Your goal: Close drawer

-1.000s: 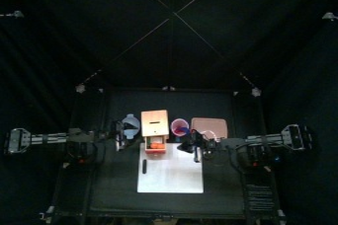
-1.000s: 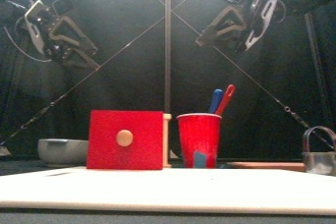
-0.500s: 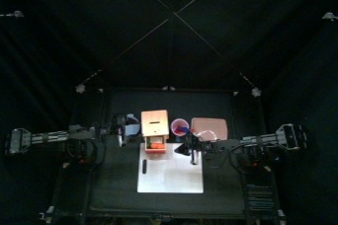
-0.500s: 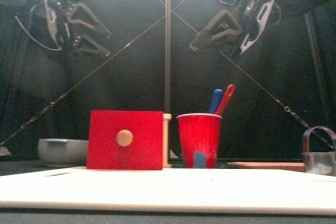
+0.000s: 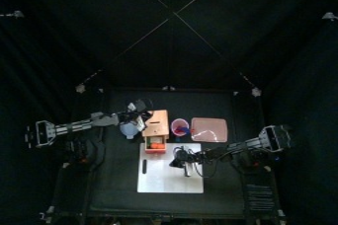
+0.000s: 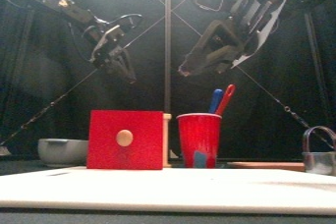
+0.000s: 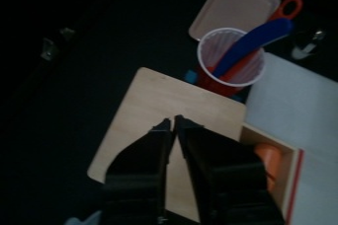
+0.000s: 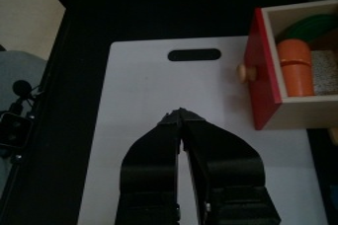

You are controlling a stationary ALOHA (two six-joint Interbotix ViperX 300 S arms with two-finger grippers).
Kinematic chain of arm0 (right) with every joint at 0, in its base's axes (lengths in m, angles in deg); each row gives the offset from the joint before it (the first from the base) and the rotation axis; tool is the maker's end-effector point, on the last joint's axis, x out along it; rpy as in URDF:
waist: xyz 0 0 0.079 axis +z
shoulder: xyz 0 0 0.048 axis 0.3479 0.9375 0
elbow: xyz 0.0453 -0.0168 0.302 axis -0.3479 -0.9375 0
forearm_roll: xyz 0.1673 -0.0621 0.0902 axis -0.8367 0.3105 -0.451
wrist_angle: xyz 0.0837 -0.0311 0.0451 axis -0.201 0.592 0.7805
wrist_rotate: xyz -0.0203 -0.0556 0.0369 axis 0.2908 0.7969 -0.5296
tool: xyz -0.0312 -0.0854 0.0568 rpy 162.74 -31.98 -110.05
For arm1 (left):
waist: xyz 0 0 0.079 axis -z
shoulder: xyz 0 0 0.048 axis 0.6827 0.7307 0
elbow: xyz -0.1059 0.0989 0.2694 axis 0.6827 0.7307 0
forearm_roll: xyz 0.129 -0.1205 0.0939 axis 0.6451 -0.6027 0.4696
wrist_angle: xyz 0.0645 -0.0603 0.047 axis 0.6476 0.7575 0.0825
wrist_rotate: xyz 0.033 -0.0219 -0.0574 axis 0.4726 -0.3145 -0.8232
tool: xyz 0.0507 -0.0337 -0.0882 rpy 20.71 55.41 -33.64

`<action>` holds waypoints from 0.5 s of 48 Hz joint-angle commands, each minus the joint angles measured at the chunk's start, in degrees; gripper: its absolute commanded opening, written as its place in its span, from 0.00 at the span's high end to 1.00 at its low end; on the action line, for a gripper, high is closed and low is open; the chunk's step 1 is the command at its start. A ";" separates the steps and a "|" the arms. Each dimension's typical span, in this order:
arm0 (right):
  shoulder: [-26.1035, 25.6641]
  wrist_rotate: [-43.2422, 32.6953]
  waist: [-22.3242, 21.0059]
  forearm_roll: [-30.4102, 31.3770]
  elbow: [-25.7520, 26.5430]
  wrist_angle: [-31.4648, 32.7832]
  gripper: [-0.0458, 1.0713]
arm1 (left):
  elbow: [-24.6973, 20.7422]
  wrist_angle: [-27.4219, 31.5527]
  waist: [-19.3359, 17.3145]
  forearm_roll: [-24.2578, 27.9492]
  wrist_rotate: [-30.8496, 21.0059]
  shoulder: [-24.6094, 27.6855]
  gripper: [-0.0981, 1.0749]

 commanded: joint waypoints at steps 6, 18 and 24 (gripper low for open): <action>2.81 -0.26 0.00 -0.26 3.25 -0.09 0.76 | -5.80 4.92 -2.90 2.02 3.78 4.31 0.64; 7.21 -0.26 -0.18 -0.26 7.21 1.14 0.78 | -12.48 14.15 -4.31 2.72 14.94 12.74 0.64; 9.32 -0.35 -0.18 -0.26 9.32 2.29 0.78 | -15.91 16.96 -5.80 2.72 19.42 16.17 0.64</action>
